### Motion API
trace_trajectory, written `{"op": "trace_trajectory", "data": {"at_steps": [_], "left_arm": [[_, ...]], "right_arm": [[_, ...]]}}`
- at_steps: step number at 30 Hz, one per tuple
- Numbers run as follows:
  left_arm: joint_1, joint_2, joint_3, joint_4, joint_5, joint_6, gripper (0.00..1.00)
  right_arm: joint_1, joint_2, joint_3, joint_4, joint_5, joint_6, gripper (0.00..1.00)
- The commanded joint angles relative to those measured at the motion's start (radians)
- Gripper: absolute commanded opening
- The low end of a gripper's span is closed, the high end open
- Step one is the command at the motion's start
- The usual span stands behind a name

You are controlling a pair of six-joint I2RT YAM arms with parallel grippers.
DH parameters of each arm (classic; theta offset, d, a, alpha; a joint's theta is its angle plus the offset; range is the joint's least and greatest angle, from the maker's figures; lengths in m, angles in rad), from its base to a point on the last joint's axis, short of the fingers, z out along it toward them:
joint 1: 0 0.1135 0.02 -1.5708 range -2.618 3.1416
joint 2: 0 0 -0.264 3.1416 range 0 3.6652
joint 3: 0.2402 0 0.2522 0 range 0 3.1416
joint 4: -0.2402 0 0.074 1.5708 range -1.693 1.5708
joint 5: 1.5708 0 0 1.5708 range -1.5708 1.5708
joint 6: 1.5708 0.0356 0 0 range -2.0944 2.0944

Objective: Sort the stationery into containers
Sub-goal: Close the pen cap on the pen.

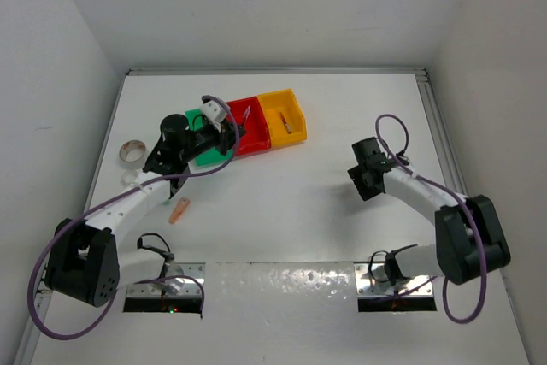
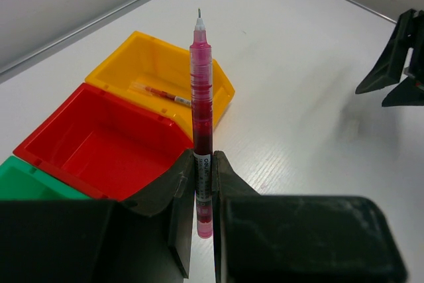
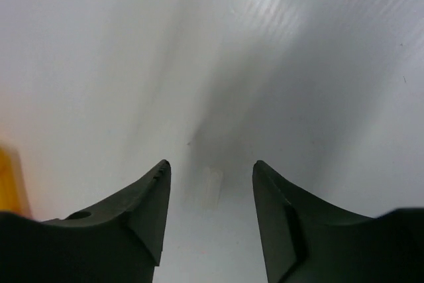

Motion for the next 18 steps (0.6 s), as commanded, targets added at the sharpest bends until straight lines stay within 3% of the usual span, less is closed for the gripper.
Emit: {"op": "trace_trajectory", "data": {"at_steps": [1,7,11,18], "left_arm": [[0.013,-0.023,0.003,0.029,0.0,0.011,0.01],[0.013,-0.02,-0.001,0.049,0.001,0.005,0.01],[0.013,-0.031,-0.009,0.048,-0.008,0.003,0.01],[0.02,-0.048,-0.03,0.054,-0.023,-0.001,0.01]], "right_arm": [[0.043,-0.102,-0.01,-0.059,0.048,0.071,0.53],[0.061,0.03,0.063,-0.05,-0.053,0.133,0.59],[0.072,0.114,0.066,-0.01,-0.13,0.174,0.56],[0.077,0.176,0.095,-0.036,-0.117,0.191,0.51]]}}
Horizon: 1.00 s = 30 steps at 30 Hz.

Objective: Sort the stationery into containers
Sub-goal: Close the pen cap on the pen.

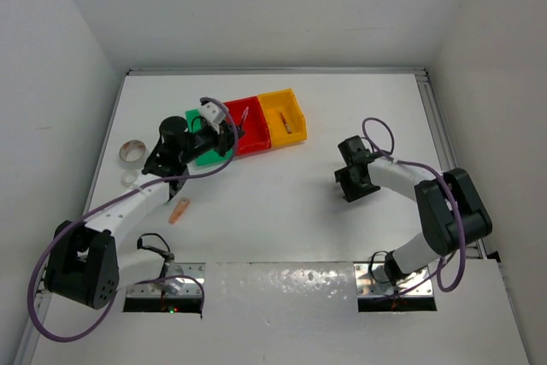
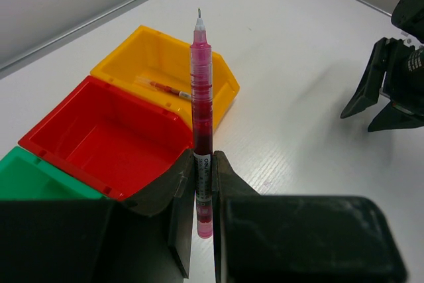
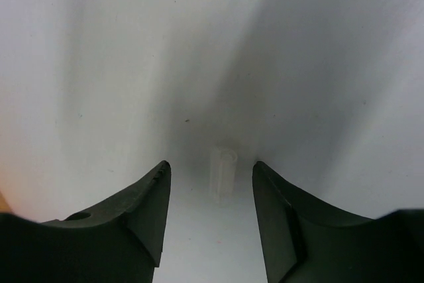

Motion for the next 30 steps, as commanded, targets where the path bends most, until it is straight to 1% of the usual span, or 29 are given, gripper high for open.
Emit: {"op": "trace_trajectory", "data": {"at_steps": [1,2,8,9,12,13,15,16,20,21,22,24,25,26,27,28,29,30], "left_arm": [[0.015,-0.038,-0.011,0.052,-0.012,0.0,0.01],[0.016,-0.038,-0.011,0.053,-0.015,-0.003,0.01],[0.022,-0.041,-0.017,0.081,-0.056,-0.005,0.01],[0.022,-0.045,-0.018,0.089,-0.056,-0.005,0.01],[0.029,-0.048,-0.022,0.096,-0.076,-0.008,0.01],[0.03,-0.052,-0.023,0.099,-0.079,-0.007,0.01],[0.03,-0.057,-0.026,0.1,-0.09,-0.007,0.01],[0.032,-0.057,-0.026,0.099,-0.091,-0.007,0.01],[0.032,-0.063,-0.028,0.098,-0.09,-0.004,0.01],[0.033,-0.061,-0.026,0.099,-0.085,-0.004,0.01],[0.033,-0.061,-0.026,0.098,-0.081,-0.004,0.01],[0.033,-0.057,-0.022,0.093,-0.052,-0.005,0.01],[0.032,-0.057,-0.019,0.09,-0.039,-0.004,0.01],[0.032,-0.051,-0.012,0.08,-0.007,-0.005,0.01],[0.032,-0.045,-0.009,0.072,0.01,-0.005,0.01],[0.03,-0.042,-0.005,0.066,0.022,-0.007,0.01],[0.027,-0.037,0.007,0.051,0.045,-0.014,0.01],[0.024,-0.023,0.015,0.044,0.054,-0.019,0.01]], "right_arm": [[0.005,0.022,0.025,-0.025,-0.009,0.035,0.5],[0.008,0.028,0.022,-0.026,-0.015,0.046,0.45],[0.004,0.063,0.001,-0.048,-0.032,0.049,0.33],[0.001,0.069,-0.002,-0.051,-0.036,0.048,0.28],[-0.012,0.094,-0.001,-0.051,-0.05,0.011,0.19],[-0.016,0.101,0.004,-0.054,-0.047,-0.009,0.13],[-0.016,0.126,0.025,-0.083,-0.027,-0.063,0.07],[-0.018,0.135,0.033,-0.091,-0.021,-0.083,0.0],[-0.019,0.143,0.045,-0.086,0.017,-0.207,0.0],[-0.013,0.122,0.044,-0.021,0.039,-0.253,0.0],[-0.006,0.1,0.047,0.016,0.059,-0.366,0.0],[0.046,0.051,0.079,0.109,0.121,-0.499,0.0],[0.062,-0.013,0.096,0.139,0.173,-0.637,0.0],[0.074,-0.044,0.134,0.171,0.186,-0.71,0.0],[0.08,-0.075,0.157,0.234,0.186,-0.773,0.0],[0.082,-0.13,0.183,0.262,0.15,-0.881,0.0],[0.08,-0.151,0.212,0.295,0.125,-0.944,0.0],[0.082,-0.168,0.296,0.331,0.102,-0.997,0.0]]}}
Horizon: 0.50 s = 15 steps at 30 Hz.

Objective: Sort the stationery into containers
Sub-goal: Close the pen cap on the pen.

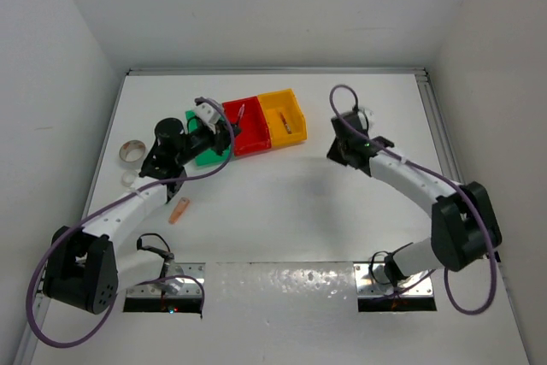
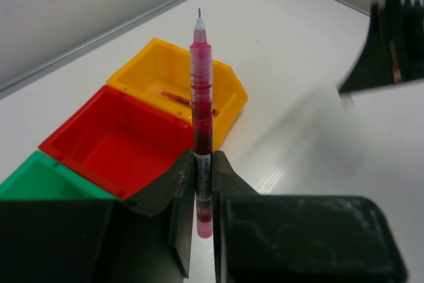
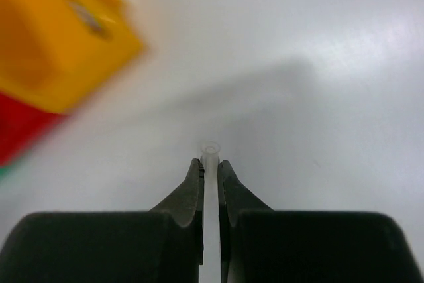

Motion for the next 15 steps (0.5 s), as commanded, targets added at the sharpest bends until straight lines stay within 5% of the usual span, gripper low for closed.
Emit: {"op": "trace_trajectory", "data": {"at_steps": [1,6,15], "left_arm": [[0.001,0.015,0.045,-0.004,0.078,-0.035,0.01],[-0.044,0.052,0.117,-0.01,0.098,-0.121,0.01],[-0.109,0.074,0.201,-0.073,0.1,-0.254,0.01]], "right_arm": [[0.005,-0.118,0.218,0.216,-0.054,-0.428,0.0],[0.051,-0.066,0.5,0.259,-0.255,-0.622,0.0],[0.138,-0.054,0.525,0.551,-0.36,-0.602,0.0]]}}
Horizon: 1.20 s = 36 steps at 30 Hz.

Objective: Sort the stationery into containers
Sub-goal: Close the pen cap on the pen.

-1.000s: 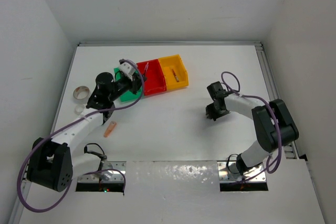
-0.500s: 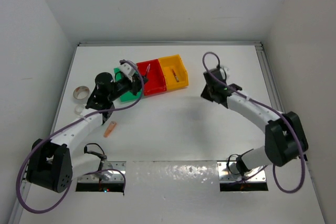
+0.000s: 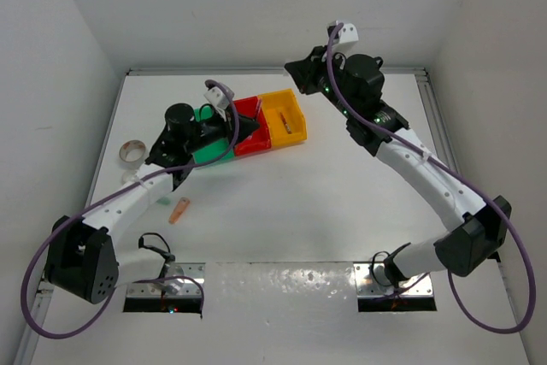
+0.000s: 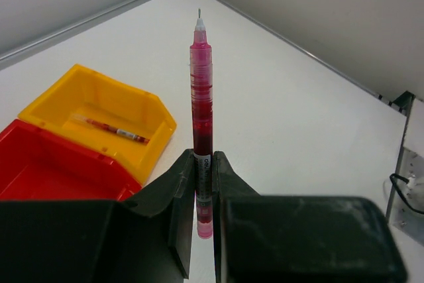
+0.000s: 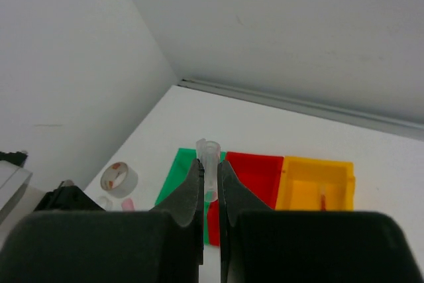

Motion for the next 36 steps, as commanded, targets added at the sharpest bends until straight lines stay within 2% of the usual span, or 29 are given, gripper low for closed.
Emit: {"op": "trace_trajectory", "data": {"at_steps": [1,6,11,36], "left_arm": [[-0.021,0.007,0.043,0.017,0.008,-0.088,0.01],[-0.037,0.017,0.052,0.059,0.004,-0.152,0.01],[-0.043,0.026,0.051,0.082,-0.021,-0.149,0.01],[-0.035,0.017,0.052,0.149,-0.022,-0.181,0.01]], "right_arm": [[0.036,0.014,-0.003,0.127,-0.064,-0.059,0.0],[0.093,0.021,-0.019,0.162,-0.059,-0.096,0.0],[0.122,0.041,-0.036,0.178,-0.05,-0.093,0.0],[0.135,0.051,-0.162,0.273,-0.001,-0.005,0.0]]}}
